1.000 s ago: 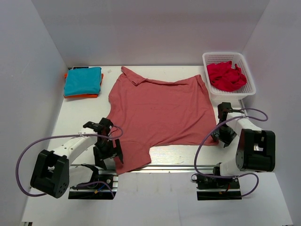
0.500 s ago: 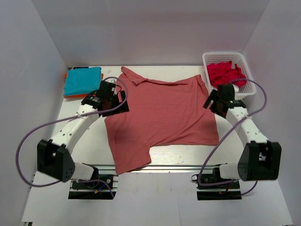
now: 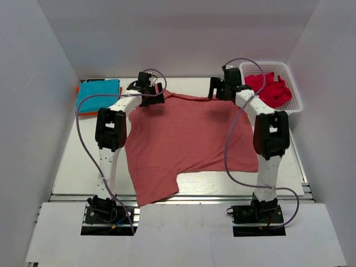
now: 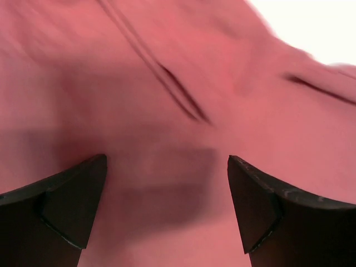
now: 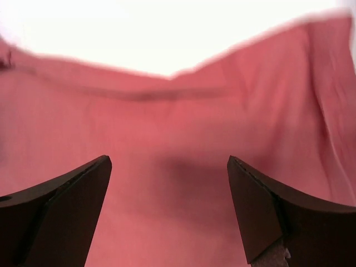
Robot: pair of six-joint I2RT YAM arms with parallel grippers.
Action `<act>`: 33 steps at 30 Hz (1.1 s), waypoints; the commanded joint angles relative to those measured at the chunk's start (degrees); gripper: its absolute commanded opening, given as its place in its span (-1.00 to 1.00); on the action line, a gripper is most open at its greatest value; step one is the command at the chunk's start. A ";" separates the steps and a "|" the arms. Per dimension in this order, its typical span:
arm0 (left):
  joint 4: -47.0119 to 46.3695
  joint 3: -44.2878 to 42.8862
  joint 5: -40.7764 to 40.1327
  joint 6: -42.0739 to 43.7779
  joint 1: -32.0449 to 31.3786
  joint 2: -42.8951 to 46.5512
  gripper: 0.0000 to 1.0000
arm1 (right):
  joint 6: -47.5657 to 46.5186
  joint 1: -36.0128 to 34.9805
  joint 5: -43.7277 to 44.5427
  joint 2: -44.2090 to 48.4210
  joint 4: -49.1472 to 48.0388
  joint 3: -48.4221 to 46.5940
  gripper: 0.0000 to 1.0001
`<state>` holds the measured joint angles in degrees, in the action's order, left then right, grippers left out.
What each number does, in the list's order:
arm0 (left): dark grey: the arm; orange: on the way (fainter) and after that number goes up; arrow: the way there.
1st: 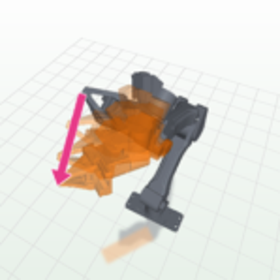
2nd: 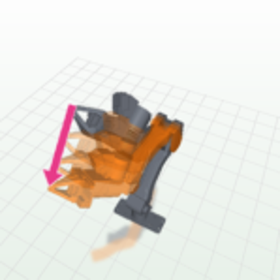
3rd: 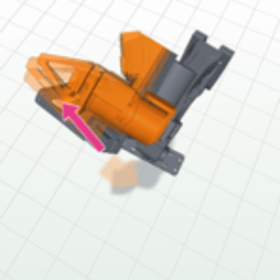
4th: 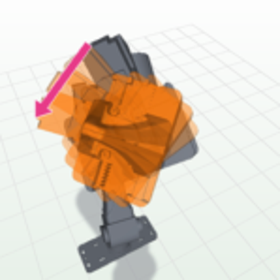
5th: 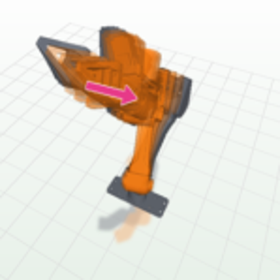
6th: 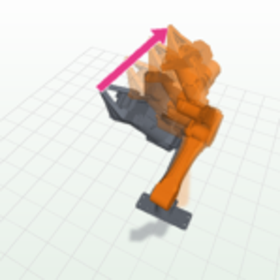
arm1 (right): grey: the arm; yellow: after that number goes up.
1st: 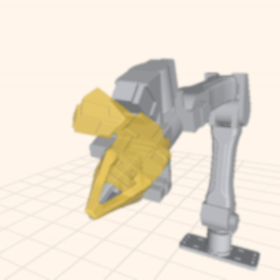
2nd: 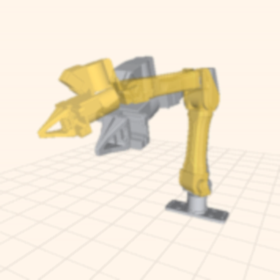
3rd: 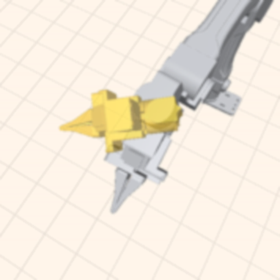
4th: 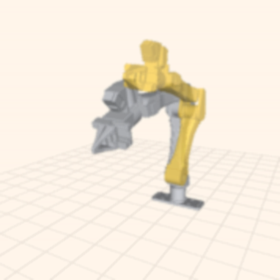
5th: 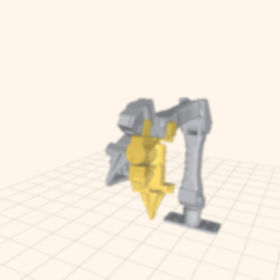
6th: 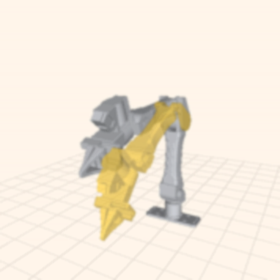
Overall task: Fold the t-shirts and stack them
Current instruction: Flatten out the tshirt
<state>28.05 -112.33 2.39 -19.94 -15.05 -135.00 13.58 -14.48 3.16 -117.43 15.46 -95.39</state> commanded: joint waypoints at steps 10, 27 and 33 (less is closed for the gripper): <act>-2.49 -5.44 5.17 -2.12 7.39 -10.37 0.99 | -5.59 0.68 0.35 -21.00 -6.23 -23.00 0.81; 0.25 -4.56 4.20 2.37 11.88 -12.83 0.99 | -3.65 4.55 10.46 -33.31 -22.05 -30.10 0.81; 0.25 -5.09 4.20 2.37 12.50 -13.98 0.99 | -6.98 5.52 12.40 -34.63 -25.30 -30.90 0.81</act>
<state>20.36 -119.37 9.56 -18.79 -4.60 -143.28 9.28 -10.00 12.62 -151.50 -4.69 -124.09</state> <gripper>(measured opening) 0.990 0.905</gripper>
